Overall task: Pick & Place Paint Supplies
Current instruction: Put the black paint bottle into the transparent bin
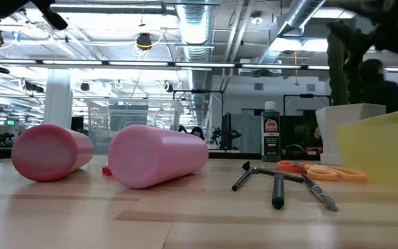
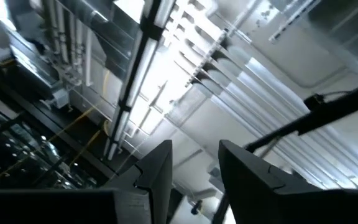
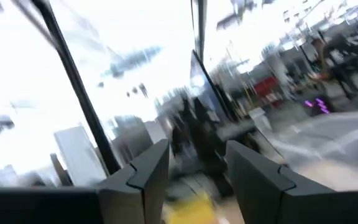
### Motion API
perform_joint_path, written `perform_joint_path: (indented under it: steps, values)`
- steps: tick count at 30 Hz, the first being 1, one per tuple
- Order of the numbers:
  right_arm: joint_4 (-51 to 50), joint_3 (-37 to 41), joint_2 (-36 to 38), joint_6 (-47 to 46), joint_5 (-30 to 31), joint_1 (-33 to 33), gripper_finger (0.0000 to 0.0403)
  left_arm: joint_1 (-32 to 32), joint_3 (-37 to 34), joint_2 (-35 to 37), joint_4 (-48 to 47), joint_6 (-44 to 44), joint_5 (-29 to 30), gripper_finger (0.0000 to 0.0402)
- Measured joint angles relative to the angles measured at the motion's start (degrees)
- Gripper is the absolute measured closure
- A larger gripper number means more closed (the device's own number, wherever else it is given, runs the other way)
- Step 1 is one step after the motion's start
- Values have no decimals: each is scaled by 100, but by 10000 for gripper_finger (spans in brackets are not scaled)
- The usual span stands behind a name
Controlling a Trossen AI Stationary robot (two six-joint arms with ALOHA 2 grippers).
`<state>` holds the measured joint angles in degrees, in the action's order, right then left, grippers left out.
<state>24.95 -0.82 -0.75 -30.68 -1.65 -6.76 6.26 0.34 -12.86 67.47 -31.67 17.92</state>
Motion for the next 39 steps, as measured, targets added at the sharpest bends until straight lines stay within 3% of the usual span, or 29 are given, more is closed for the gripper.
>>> perform_joint_path:
  steps: [9,13,19,23,30,39]
  values:
    - [1434,-7,-2,-1958,188,44,246,-2,0,0,-11,318,130,276]
    - [1725,-7,-4,-2009,365,220,246,0,0,0,-7,316,131,276]
    - [1931,-9,-342,-1371,1826,522,246,0,0,0,79,314,133,276]
    - [2134,-9,-736,-1320,2099,701,246,0,0,0,53,410,137,276]
    - [3386,-483,-2484,-1233,2151,1161,246,0,0,0,52,482,138,276]
    - [3686,-2753,-5303,-785,1882,1836,246,0,0,0,54,802,164,276]
